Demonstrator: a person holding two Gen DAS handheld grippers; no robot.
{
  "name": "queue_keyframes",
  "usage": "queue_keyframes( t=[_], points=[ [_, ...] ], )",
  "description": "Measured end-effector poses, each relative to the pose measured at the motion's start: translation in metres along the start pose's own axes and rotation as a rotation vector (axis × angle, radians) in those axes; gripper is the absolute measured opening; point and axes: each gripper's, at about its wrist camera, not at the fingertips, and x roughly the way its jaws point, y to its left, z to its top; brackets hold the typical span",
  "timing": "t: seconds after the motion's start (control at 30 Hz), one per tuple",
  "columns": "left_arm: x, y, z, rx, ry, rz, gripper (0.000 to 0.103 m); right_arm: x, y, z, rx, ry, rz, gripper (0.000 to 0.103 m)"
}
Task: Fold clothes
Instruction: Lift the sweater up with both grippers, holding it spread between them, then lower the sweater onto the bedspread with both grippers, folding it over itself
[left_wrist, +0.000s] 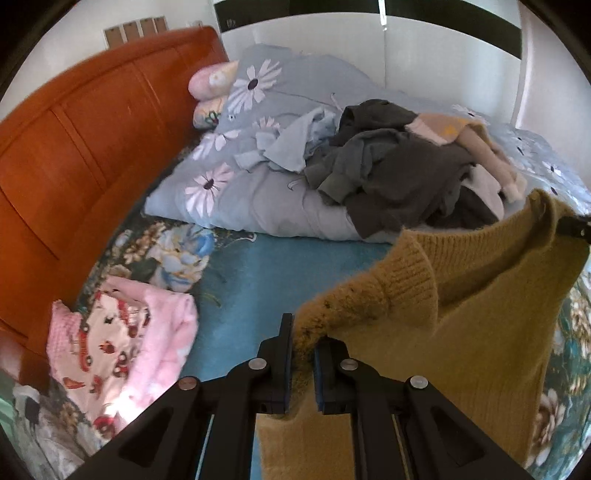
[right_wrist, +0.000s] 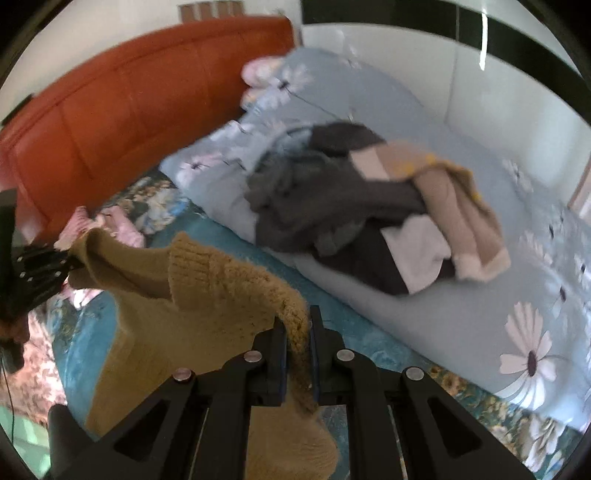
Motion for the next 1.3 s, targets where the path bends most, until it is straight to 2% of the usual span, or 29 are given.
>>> queue_keyframes(
  t=[0.07,0.23,0.33,0.4,0.47,0.67,0.87,1.03,1.3],
  points=[
    [0.009,0.002,0.013,-0.013,-0.003,0.0,0.01,0.016,-0.01,0.009,0.027,0.014,-0.006,0.01],
    [0.026,0.005,0.044,-0.041,-0.021,-0.002,0.01,0.024,-0.021,0.034,0.044,-0.009,-0.033,0.01],
    [0.031,0.01,0.049,-0.048,-0.041,-0.007,0.01,0.026,-0.02,0.047,0.035,-0.032,-0.056,0.01],
    [0.04,0.012,0.042,-0.043,-0.027,-0.013,0.01,0.031,-0.016,0.046,0.01,-0.022,-0.073,0.01],
    [0.053,0.013,0.024,-0.042,0.002,-0.021,0.01,0.039,-0.01,0.041,-0.016,0.0,-0.084,0.01],
    [0.074,0.01,-0.053,-0.048,0.066,-0.04,0.01,0.057,0.009,-0.005,-0.024,0.079,-0.06,0.01],
    [0.047,0.009,-0.111,-0.05,0.047,-0.048,0.01,0.05,0.031,-0.064,-0.045,0.174,-0.026,0.01],
    [0.028,0.007,-0.152,-0.056,0.071,-0.057,0.01,0.042,0.05,-0.113,-0.091,0.269,-0.011,0.01],
    [0.02,0.012,-0.219,-0.157,0.173,-0.087,0.01,0.043,0.077,-0.191,-0.107,0.42,0.038,0.01]
  ],
)
